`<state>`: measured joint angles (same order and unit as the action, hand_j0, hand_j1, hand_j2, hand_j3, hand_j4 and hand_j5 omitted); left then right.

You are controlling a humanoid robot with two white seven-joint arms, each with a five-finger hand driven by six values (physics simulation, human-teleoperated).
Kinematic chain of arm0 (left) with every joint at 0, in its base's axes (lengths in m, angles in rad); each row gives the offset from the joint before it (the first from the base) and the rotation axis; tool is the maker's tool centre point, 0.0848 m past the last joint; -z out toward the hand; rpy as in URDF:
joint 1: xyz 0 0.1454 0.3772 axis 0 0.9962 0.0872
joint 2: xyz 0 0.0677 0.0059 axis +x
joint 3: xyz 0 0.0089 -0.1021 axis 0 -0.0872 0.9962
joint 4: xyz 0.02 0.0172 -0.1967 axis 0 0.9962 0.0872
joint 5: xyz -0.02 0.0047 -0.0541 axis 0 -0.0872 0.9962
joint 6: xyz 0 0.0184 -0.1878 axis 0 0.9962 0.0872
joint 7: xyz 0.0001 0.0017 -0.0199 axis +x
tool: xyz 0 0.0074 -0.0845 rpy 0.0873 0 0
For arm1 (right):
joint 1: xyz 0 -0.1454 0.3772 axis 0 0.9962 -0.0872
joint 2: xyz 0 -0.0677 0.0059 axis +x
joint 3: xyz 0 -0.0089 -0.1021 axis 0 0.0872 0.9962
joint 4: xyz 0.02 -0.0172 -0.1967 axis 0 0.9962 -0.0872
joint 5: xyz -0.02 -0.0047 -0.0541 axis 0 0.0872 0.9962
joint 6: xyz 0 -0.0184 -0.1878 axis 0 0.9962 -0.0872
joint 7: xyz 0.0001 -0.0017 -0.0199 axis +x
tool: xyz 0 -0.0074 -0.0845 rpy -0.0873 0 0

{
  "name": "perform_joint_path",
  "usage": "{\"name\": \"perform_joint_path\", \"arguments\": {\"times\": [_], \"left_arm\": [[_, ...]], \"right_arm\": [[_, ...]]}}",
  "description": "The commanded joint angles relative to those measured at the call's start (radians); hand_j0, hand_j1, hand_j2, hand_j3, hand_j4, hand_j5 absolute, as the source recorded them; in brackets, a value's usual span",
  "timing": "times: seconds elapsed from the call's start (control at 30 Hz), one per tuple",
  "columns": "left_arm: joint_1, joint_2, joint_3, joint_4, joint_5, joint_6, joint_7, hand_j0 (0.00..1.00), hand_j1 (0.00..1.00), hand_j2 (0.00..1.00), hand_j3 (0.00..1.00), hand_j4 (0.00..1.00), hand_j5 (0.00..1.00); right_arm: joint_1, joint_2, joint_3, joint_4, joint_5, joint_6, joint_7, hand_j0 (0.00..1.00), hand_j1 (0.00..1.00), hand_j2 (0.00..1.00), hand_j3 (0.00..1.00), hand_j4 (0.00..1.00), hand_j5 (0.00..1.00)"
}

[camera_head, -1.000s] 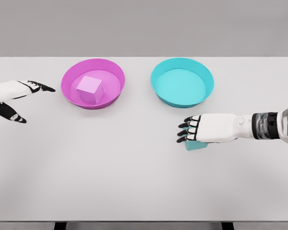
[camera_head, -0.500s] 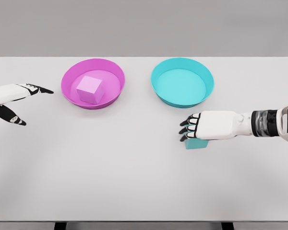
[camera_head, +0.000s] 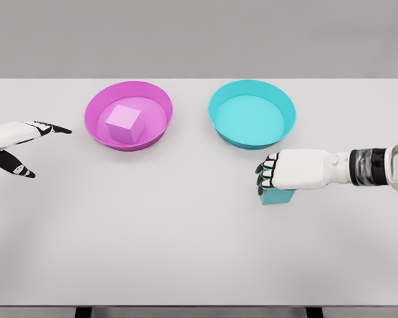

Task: Place the blocks in the corresponding plates according to their colors

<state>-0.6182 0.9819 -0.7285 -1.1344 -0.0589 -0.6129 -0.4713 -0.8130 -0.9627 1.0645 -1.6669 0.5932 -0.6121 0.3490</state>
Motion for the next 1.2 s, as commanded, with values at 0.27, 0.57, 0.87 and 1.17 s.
{"name": "perform_joint_path", "arguments": {"times": [0.27, 0.57, 0.87, 1.17], "left_arm": [[0.0, -0.006, 0.001, 0.01, 0.008, 0.002, 0.0, 1.0, 1.0, 1.0, 1.0, 1.0, 1.0], [0.002, -0.006, 0.001, 0.012, 0.008, 0.002, 0.0, 1.0, 1.0, 1.0, 1.0, 1.0, 1.0], [0.0, -0.003, 0.001, 0.015, 0.008, 0.002, 0.002, 1.0, 1.0, 1.0, 1.0, 1.0, 1.0], [0.0, -0.002, 0.001, 0.016, 0.008, 0.002, 0.002, 1.0, 1.0, 1.0, 1.0, 1.0, 1.0]], "right_arm": [[-0.012, -0.01, -0.054, -0.001, -0.033, 0.001, -0.001, 0.63, 0.63, 0.63, 0.63, 0.63, 0.63], [-0.031, -0.008, -0.069, 0.009, -0.065, 0.001, -0.001, 0.63, 0.63, 0.63, 0.63, 0.63, 0.63], [-0.074, 0.002, -0.069, 0.058, -0.096, 0.001, -0.002, 0.62, 0.62, 0.62, 0.62, 0.62, 0.62], [-0.114, 0.041, -0.069, 0.124, -0.098, 0.001, -0.002, 0.62, 0.62, 0.62, 0.62, 0.62, 0.62]]}}
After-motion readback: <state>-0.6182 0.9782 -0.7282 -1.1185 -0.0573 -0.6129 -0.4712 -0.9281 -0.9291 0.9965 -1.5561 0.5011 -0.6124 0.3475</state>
